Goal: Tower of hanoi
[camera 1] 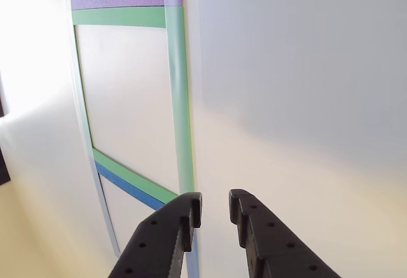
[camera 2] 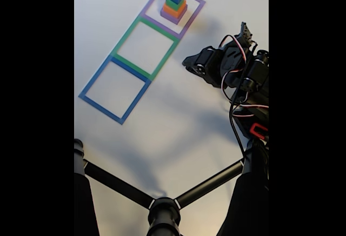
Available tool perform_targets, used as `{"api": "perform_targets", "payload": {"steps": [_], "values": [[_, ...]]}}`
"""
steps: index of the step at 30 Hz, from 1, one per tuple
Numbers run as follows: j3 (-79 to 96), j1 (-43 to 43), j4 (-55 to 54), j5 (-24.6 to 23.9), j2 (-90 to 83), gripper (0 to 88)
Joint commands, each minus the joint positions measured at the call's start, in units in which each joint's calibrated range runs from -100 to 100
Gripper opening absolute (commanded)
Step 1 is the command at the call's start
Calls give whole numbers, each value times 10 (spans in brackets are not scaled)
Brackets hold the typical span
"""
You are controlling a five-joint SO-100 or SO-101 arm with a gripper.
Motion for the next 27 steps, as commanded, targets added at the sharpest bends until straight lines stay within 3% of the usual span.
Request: {"api": "perform_targets", "payload": {"steps": [1,20,23,27], "values": [[3,-3,4,-4,-7,9],[3,-12,6,2,-7,9],[-4,-6,-29,81,7,9],[-62,9,-81,235,69,9]]}}
